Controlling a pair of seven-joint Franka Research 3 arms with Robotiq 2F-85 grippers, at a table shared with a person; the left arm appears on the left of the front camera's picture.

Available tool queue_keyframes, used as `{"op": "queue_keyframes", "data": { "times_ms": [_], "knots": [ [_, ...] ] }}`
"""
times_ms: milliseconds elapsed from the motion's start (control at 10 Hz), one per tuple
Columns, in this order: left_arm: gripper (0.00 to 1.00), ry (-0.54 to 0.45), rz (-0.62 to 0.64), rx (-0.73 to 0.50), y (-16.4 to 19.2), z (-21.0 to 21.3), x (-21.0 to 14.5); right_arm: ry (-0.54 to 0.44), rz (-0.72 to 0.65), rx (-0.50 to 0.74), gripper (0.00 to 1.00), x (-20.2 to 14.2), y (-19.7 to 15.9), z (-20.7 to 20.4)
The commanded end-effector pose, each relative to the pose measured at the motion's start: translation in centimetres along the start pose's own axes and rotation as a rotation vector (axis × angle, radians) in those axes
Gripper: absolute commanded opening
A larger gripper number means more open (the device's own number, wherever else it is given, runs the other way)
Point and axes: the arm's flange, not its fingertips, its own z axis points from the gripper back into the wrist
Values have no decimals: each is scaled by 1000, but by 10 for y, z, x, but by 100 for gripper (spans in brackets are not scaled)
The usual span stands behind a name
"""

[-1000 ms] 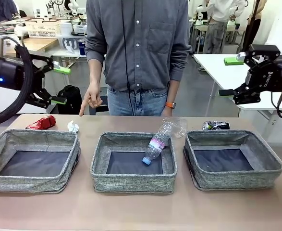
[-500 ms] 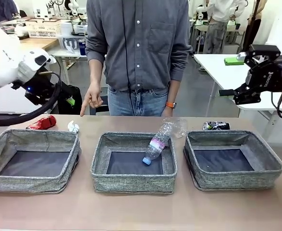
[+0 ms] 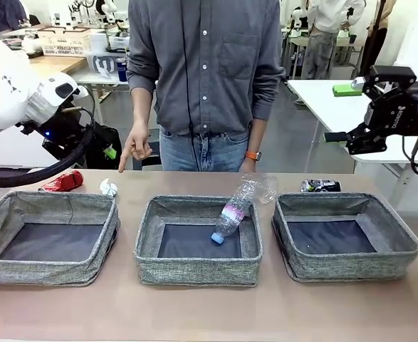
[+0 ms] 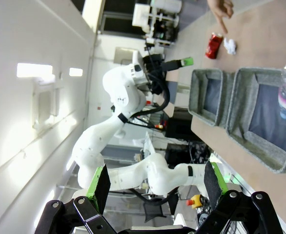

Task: Sort the waste into the appropriate baskets.
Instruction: Pick up the waste item pointed out by the person.

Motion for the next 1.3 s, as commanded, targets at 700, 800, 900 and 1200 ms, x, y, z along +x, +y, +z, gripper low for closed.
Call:
{"op": "queue_keyframes", "data": {
  "times_ms": [700,800,900,1200],
  "knots": [
    [100,335,78,224,44,-134,89,-8,-9,18,100,2,3,-2],
    [100,330,45,222,47,-140,87,-8,-9,18,100,2,3,-2],
    [100,329,28,222,50,-149,86,-8,-9,18,100,2,3,-2],
    [100,262,35,273,59,-171,83,-8,-9,18,100,2,3,-2]
  ]
}}
